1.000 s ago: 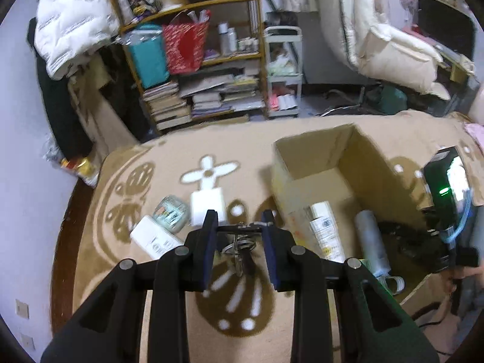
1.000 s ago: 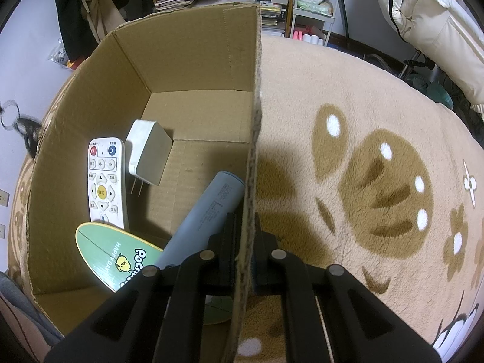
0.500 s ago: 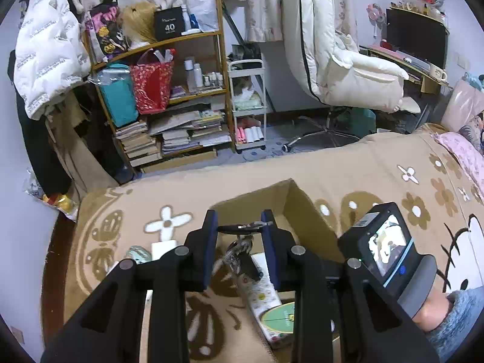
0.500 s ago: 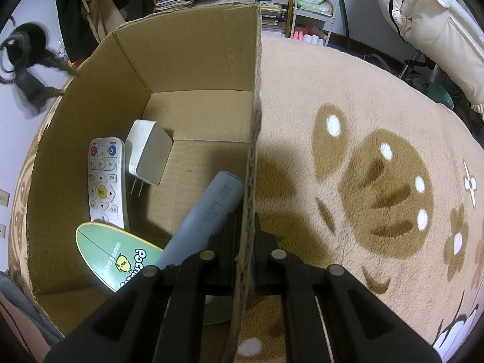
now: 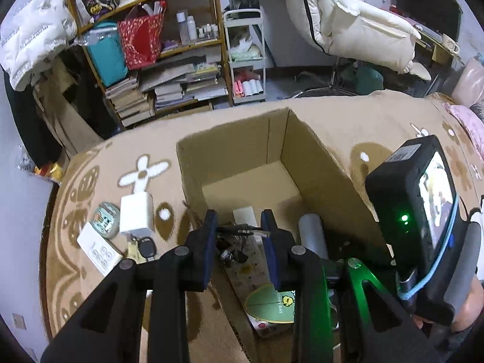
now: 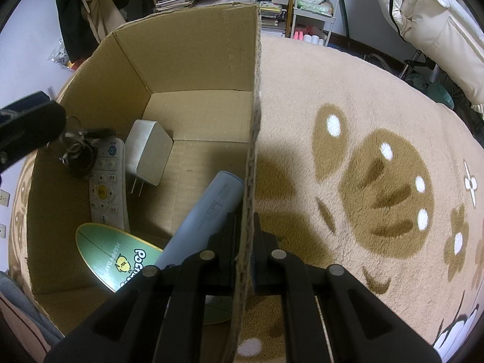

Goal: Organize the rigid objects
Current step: 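Carry the keys with the left gripper into the box and release, then move the left gripper back over the remaining items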

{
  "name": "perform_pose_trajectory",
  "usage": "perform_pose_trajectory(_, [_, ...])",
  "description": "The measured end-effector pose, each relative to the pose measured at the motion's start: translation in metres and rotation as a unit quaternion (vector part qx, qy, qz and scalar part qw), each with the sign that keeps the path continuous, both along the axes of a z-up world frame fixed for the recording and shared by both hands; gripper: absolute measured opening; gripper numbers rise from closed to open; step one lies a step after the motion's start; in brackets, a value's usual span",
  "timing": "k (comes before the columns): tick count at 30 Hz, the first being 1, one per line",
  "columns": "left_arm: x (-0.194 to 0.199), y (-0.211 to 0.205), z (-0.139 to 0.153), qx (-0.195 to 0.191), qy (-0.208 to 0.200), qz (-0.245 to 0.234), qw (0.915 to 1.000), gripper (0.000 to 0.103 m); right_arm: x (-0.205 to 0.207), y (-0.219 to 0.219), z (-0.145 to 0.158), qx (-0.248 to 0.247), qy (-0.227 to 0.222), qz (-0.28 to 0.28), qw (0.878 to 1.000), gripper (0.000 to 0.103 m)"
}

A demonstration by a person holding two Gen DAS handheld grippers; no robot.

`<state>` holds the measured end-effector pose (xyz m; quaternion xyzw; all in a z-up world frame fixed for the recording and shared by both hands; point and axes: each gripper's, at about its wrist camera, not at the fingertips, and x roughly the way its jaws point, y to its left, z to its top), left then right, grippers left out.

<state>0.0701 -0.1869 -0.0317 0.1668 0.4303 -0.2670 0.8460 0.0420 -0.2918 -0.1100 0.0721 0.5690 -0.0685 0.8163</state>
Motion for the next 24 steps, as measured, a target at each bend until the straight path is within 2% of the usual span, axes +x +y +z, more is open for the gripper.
perform_pose_trajectory(5, [0.0, -0.004, -0.004, -0.002, 0.008, 0.006, 0.9999, 0.028, 0.0, 0.0, 0.0, 0.0, 0.0, 0.0, 1.0, 0.008])
perform_pose_trajectory(12, [0.002, 0.003, -0.002, 0.012, -0.005, 0.02, 0.9997, 0.031, 0.0, 0.001, -0.001, 0.0, 0.0, 0.0, 1.0, 0.008])
perform_pose_trajectory(13, [0.003, 0.003, -0.002, 0.013, -0.005, 0.019, 0.9997, 0.037, -0.001, 0.001, -0.001, 0.0, 0.0, 0.0, 1.0, 0.008])
perform_pose_trajectory(14, [0.003, 0.005, -0.001, 0.013, -0.006, 0.019, 0.9997, 0.05, 0.0, 0.001, -0.001, 0.0, 0.0, 0.0, 1.0, 0.008])
perform_pose_trajectory(15, [0.003, 0.008, 0.001, 0.01, -0.013, 0.019, 0.9997, 0.055, -0.001, 0.001, -0.001, 0.001, 0.0, 0.0, 1.0, 0.008])
perform_pose_trajectory(18, [0.001, 0.015, 0.007, -0.002, -0.026, 0.015, 0.9995, 0.066, -0.001, 0.001, -0.001, 0.0, 0.0, 0.0, 1.0, 0.008])
perform_pose_trajectory(22, [0.007, 0.025, 0.014, -0.007, -0.027, 0.02, 0.9994, 0.087, -0.001, 0.001, -0.002, 0.001, 0.0, 0.0, 1.0, 0.008])
perform_pose_trajectory(24, [0.012, 0.035, 0.017, -0.008, -0.034, 0.03, 0.9989, 0.091, 0.0, 0.001, -0.002, 0.001, 0.001, 0.0, 1.0, 0.008])
